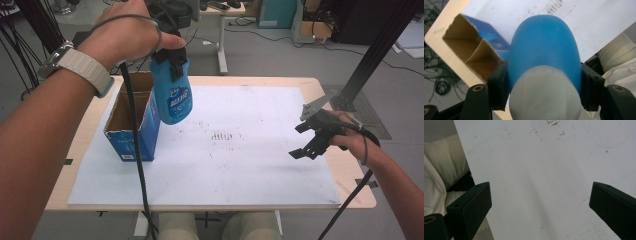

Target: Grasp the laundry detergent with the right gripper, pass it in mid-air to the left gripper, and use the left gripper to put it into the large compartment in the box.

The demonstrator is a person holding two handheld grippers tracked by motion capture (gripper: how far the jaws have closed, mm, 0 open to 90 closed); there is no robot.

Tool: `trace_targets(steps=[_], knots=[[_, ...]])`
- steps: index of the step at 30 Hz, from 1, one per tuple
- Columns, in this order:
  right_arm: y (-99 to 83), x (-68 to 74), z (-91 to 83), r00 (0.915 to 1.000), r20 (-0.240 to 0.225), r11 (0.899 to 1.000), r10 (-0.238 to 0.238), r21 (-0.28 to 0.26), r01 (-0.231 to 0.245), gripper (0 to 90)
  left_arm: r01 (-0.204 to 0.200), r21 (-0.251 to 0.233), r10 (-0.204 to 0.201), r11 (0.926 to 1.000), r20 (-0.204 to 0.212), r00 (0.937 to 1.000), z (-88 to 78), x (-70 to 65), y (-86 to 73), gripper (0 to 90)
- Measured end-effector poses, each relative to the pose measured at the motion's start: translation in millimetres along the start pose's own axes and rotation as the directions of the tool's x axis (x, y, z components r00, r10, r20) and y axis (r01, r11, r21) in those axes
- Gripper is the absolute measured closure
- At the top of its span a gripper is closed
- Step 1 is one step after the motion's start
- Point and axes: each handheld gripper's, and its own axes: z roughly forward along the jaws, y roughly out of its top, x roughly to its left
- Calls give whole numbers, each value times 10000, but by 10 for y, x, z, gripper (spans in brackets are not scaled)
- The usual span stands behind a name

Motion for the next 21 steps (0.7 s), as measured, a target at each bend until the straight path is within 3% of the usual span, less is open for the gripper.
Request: trace_targets(steps=[2,4,6,7,8,10,11,15,16,17,20,21], knots=[[-1,-33,13,9997,29,9993,-262,-276,263,45,317,20,-317,9995,-31,9995,4,28,-9,375],[-3,-39,9,9996,30,9993,-268,-247,268,45,800,-50,-800,9968,-9,9968,-3,80,-26,376],[-5,-45,9,9996,30,9993,-295,-221,296,45,995,47,-995,9950,-36,9950,-18,133,-41,376],[-12,-39,8,9999,47,9998,-151,-123,152,45,1304,196,-1301,9913,-146,9914,-41,183,-56,376],[-16,-28,7,10000,63,10000,60,-72,-59,45,1304,196,-1301,9913,-146,9914,-41,183,-56,376],[-19,-34,12,10000,72,9999,40,-103,-39,45,1615,110,-1614,9868,-162,9868,-50,241,-76,376],[-17,-61,37,9996,46,9990,-281,-359,282,45,1770,128,-1768,9841,-178,9841,-56,258,-84,376],[-17,-63,47,9995,41,9990,-303,-314,304,45,2177,202,-2170,9758,-350,9756,-98,362,-126,376],[-18,-62,48,9996,26,9992,-280,-290,280,45,2605,-114,-2608,9654,-327,9648,-85,357,-136,376],[-16,-62,49,9996,26,9993,-282,-256,282,46,2618,-115,-2620,9651,-342,9645,-91,377,-146,376],[-12,-50,46,10000,40,10000,1,-77,-1,46,2987,-166,-2991,9542,-382,9534,-125,473,-207,377],[-12,-50,46,10000,40,10000,1,-77,-1,46,2987,-166,-2991,9542,-382,9534,-125,473,-207,377]])
